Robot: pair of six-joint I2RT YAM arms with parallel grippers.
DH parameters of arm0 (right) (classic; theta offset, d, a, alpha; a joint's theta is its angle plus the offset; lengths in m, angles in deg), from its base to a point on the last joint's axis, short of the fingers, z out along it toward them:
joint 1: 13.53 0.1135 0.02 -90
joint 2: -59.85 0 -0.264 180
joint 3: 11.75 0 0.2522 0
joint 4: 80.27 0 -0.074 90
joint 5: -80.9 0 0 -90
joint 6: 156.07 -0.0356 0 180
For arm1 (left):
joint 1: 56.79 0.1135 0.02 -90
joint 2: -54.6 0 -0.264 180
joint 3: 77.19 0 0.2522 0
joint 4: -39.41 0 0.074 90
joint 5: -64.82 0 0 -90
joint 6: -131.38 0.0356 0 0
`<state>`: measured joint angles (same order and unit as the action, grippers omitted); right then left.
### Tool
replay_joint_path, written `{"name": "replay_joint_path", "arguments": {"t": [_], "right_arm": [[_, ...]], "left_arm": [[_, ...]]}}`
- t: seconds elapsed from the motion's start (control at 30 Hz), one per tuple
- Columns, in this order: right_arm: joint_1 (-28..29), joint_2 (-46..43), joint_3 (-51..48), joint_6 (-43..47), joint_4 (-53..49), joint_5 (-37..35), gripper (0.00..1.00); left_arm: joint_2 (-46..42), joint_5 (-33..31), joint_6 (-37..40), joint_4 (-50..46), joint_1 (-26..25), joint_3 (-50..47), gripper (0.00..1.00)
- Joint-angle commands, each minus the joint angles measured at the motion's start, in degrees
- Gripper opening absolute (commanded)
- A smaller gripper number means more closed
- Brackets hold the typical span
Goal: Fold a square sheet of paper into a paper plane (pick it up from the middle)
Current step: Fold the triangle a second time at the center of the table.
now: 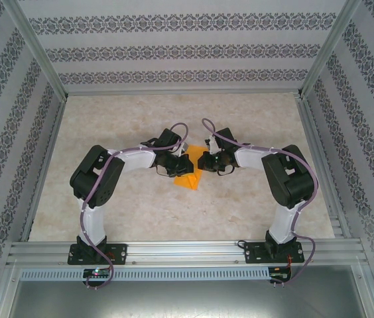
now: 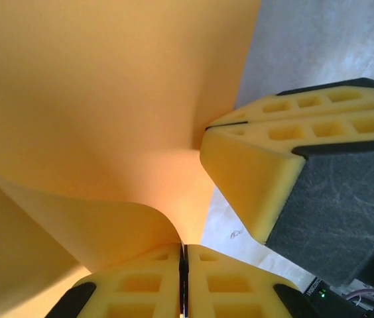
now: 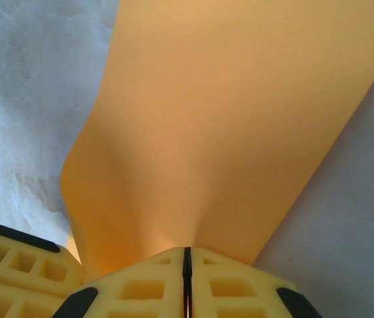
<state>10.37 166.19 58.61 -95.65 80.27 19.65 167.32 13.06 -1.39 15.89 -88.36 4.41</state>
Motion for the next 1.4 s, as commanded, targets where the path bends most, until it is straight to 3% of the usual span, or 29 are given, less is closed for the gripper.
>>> {"name": "replay_joint_path", "arguments": {"t": [0.0, 1.37], "right_arm": [[0.7, 0.5, -0.8, 1.6, -1.3, -0.8, 0.09], [0.8, 0.6, 0.1, 2.4, -2.6, -0.7, 0.07]], "left_arm": [[1.0, -1.4, -1.8, 1.6, -0.7, 1.5, 0.12], [6.0, -0.3, -2.4, 3.2, -0.8, 4.4, 0.12]]}}
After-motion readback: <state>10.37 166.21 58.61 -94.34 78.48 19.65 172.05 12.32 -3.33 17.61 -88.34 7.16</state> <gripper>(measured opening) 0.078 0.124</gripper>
